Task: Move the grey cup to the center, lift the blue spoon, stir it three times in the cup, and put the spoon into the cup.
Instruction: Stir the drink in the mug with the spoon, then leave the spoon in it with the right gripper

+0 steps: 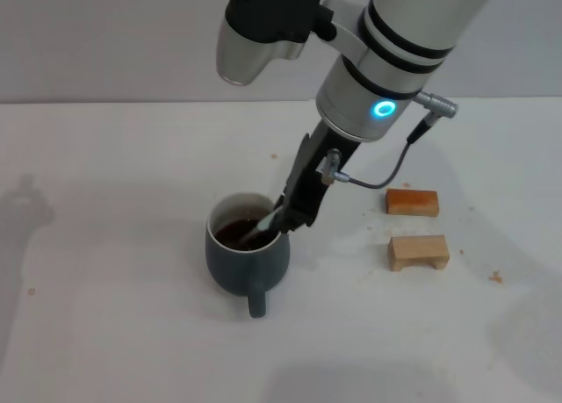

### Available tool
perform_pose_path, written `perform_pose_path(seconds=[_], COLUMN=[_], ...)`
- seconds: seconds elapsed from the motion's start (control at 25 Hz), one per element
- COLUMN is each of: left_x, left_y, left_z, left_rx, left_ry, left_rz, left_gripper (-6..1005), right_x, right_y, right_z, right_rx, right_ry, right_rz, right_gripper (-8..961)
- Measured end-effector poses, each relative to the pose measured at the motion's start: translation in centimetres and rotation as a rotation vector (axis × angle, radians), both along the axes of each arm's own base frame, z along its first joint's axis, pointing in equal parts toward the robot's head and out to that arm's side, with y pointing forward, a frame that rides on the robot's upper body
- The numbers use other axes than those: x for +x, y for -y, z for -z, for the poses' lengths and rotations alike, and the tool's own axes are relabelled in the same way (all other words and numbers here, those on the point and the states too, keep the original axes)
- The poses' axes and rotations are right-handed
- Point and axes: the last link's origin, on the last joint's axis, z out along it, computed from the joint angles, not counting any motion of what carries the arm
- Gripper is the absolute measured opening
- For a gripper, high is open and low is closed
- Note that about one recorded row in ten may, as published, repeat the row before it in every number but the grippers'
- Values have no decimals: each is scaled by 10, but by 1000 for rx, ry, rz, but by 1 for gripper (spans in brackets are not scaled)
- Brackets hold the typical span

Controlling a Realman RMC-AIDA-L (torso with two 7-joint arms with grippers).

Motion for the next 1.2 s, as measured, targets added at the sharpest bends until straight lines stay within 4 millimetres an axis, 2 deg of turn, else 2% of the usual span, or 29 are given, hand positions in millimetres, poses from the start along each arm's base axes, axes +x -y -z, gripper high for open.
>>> perform_pose_path(seconds=[0.2, 0.36, 0.64, 0.8, 0.96, 1.2], left_x=[-1, -2, 0, 0, -1, -2], left_y=[4, 4, 4, 4, 5, 8], left_z=[-1, -1, -1, -1, -2, -4], left_rx=[9, 10, 10, 10, 13, 21], left_ry=[0, 1, 2, 3, 2, 1], left_rz=[2, 0, 5, 5, 4, 3], left_gripper=[-2, -2, -2, -2, -2, -2], right_x=[0, 8, 16, 7, 3, 7], right_y=[-10, -16, -6, 1, -8, -19], right_z=[1, -4, -5, -2, 1, 0], right_rx=[71, 115, 51, 4, 67, 129], right_ry=[-11, 30, 73, 23, -39, -83], right_rz=[-8, -9, 29, 28, 1, -17], right_gripper=[159, 158, 146, 139, 132, 130])
